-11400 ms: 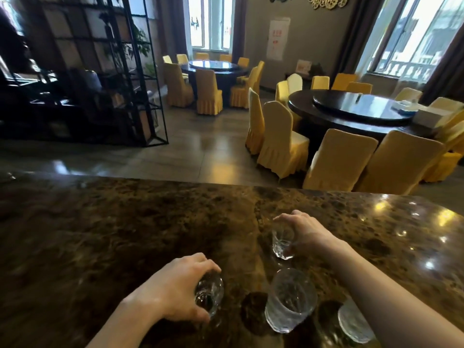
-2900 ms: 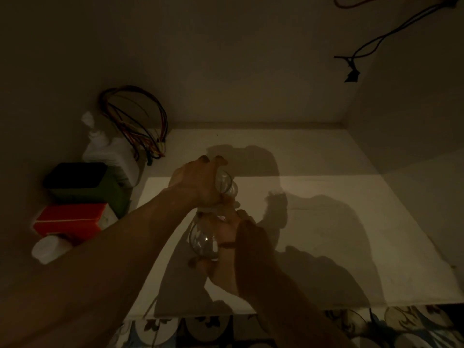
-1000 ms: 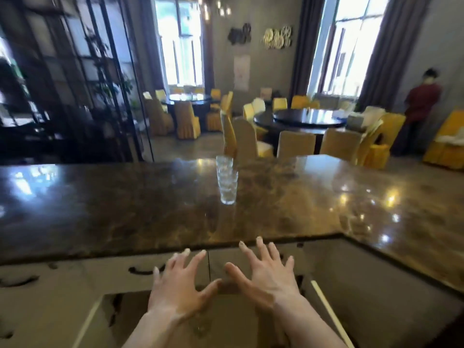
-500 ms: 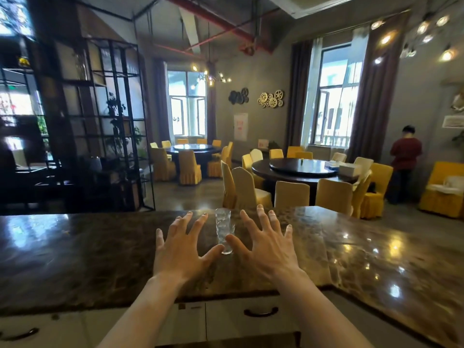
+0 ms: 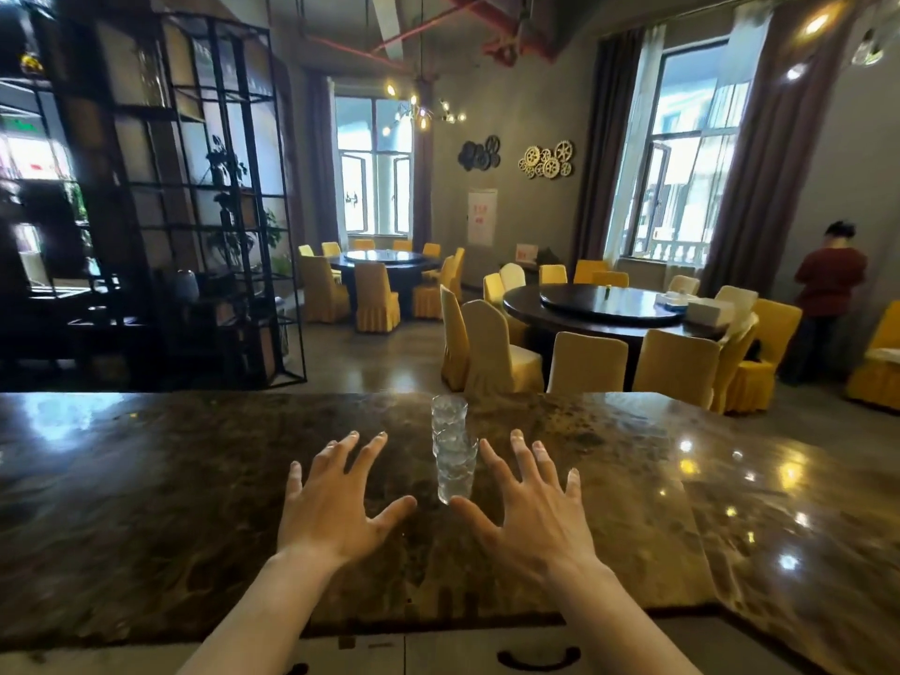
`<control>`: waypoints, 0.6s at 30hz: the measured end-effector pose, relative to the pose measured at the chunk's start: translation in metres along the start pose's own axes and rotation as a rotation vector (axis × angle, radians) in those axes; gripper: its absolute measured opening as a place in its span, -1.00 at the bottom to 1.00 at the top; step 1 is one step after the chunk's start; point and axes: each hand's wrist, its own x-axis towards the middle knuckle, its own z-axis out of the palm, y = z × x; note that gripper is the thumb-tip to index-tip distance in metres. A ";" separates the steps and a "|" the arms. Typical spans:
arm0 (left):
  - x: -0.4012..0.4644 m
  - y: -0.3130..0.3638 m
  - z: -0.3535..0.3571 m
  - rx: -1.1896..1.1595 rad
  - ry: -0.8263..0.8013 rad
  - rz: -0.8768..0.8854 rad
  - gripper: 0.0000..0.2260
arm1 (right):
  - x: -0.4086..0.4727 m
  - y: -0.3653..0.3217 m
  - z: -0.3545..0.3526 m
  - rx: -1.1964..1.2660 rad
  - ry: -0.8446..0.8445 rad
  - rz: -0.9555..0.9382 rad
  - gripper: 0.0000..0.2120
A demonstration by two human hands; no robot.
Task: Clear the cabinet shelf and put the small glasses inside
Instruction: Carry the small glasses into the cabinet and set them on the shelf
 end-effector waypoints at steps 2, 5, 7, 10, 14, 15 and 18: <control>0.040 -0.014 0.029 -0.012 -0.028 -0.009 -0.19 | 0.032 0.003 0.025 -0.029 -0.031 0.015 -0.10; 0.102 -0.032 0.071 -0.051 -0.085 0.005 -0.19 | 0.082 0.008 0.059 -0.051 -0.085 0.075 -0.09; 0.142 -0.042 0.095 -0.067 -0.130 0.029 -0.21 | 0.112 0.008 0.077 -0.058 -0.130 0.109 -0.09; 0.208 -0.051 0.127 -0.092 -0.197 0.083 -0.24 | 0.160 0.007 0.102 -0.027 -0.170 0.140 -0.08; 0.275 -0.043 0.157 -0.103 -0.270 0.197 -0.20 | 0.194 0.010 0.125 -0.005 -0.236 0.107 -0.05; 0.287 -0.038 0.163 -0.104 -0.291 0.243 -0.18 | 0.199 0.010 0.130 0.001 -0.254 0.095 -0.03; 0.320 -0.017 0.174 -0.095 -0.353 0.400 -0.10 | 0.210 0.015 0.137 0.008 -0.330 0.055 0.02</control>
